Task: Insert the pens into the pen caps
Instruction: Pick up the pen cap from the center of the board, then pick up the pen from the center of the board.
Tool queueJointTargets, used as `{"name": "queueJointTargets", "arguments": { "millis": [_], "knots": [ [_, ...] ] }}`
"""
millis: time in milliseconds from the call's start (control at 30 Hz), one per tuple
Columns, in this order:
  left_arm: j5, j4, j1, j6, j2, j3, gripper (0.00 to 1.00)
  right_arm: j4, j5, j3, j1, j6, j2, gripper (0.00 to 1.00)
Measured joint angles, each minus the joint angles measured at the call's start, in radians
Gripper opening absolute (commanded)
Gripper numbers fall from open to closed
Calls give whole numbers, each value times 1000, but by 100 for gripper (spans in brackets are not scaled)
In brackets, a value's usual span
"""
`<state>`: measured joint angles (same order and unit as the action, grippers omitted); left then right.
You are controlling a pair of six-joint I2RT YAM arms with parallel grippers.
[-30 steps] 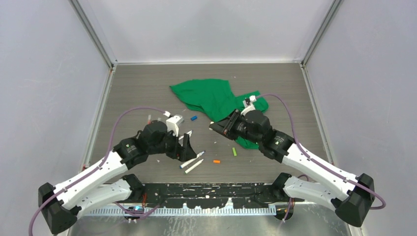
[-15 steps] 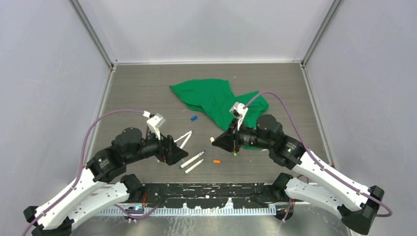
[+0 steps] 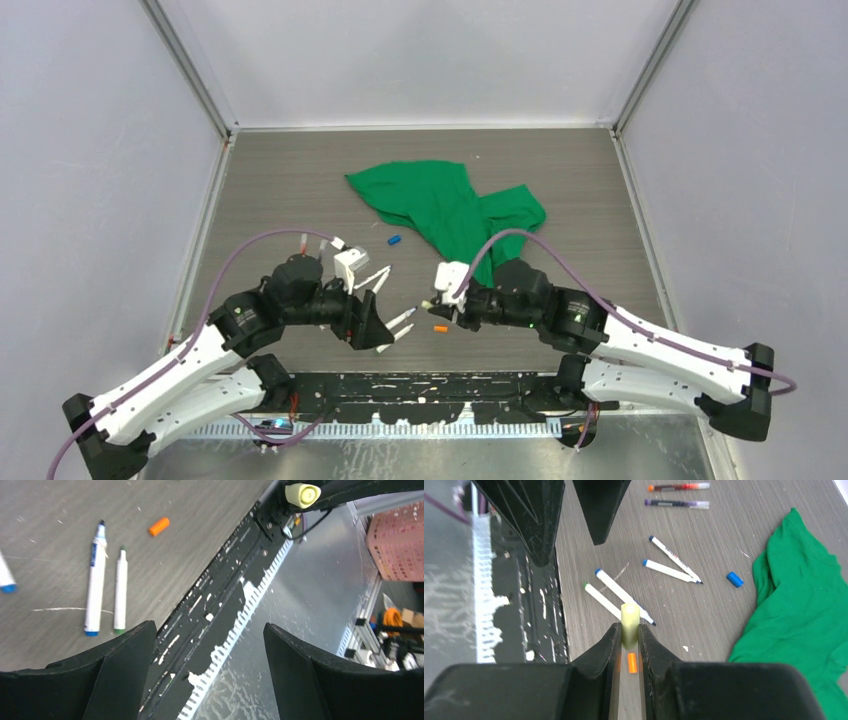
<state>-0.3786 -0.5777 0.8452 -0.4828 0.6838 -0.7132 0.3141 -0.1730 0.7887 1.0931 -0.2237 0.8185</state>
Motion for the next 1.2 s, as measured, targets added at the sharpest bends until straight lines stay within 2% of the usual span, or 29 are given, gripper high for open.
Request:
{"name": "queueJointTargets", "arguments": {
  "millis": [267,500,633,700,733,767,933,1100,1200],
  "knots": [
    [-100,3,0,35,21,14,82,61,179,-2,206,-202,63,1],
    [-91,-8,0,82,19,10,82,37,240,-27,236,-279,52,1],
    [-5,-33,1,82,41,10,73,-91,357,-130,241,-242,-21,1],
    [49,-49,10,72,72,8,67,-155,427,-196,240,-169,-77,1],
    [77,-54,19,62,87,8,65,-188,496,-230,239,-70,-113,1],
    [103,-61,33,50,102,8,62,-194,510,-234,238,-50,-117,1],
    [283,-91,171,-23,222,8,55,-185,691,-237,200,343,-89,1],
    [446,-114,353,-79,410,-23,48,-129,771,-245,162,686,-82,1],
    [502,-116,395,-100,494,-32,47,-109,782,-247,153,836,-98,1]
  ]
}}
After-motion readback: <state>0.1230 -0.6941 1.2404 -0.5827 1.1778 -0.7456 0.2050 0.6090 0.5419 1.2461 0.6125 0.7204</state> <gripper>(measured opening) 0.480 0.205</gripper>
